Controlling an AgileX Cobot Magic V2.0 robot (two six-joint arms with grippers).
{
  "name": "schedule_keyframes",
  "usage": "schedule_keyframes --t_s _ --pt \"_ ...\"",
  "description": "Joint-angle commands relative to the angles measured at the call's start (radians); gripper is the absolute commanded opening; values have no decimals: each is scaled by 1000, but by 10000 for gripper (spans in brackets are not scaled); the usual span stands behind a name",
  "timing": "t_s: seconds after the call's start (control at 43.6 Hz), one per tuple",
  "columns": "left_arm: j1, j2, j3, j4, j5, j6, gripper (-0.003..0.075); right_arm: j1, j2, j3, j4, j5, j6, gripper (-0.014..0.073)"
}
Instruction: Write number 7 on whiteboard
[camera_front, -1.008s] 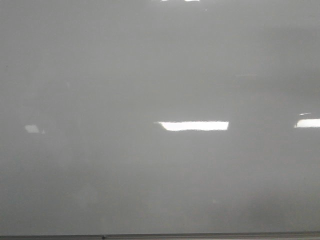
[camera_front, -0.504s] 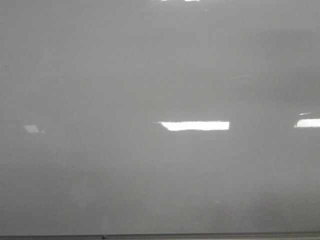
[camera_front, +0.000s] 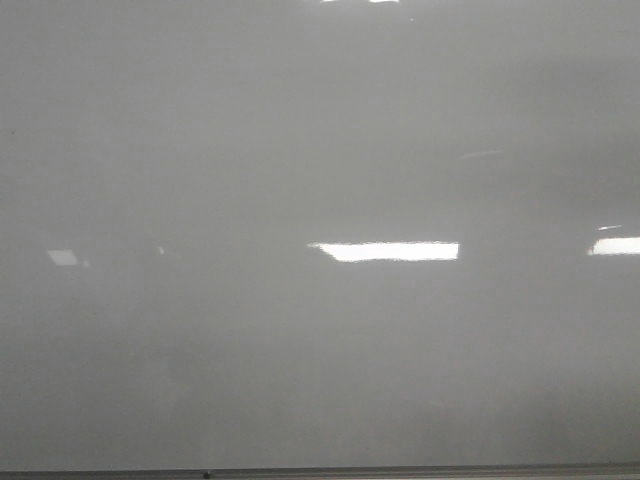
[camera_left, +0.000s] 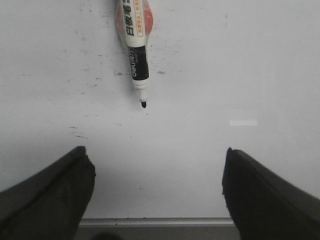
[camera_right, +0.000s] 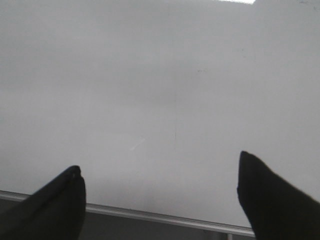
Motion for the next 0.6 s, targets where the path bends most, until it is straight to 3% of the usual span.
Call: schedule_keyframes --t_s 0.0,0.206,0.573 --pt "26 49 -39 0 -126 -32 531 2 7 -33 -15 -67 -9 636" --pt "84 157 -39 -9 -278 -32 531 2 7 -33 -15 -67 -9 636" --pt "73 346 -39 -11 -566 -32 531 2 7 -33 -15 -67 -9 636"
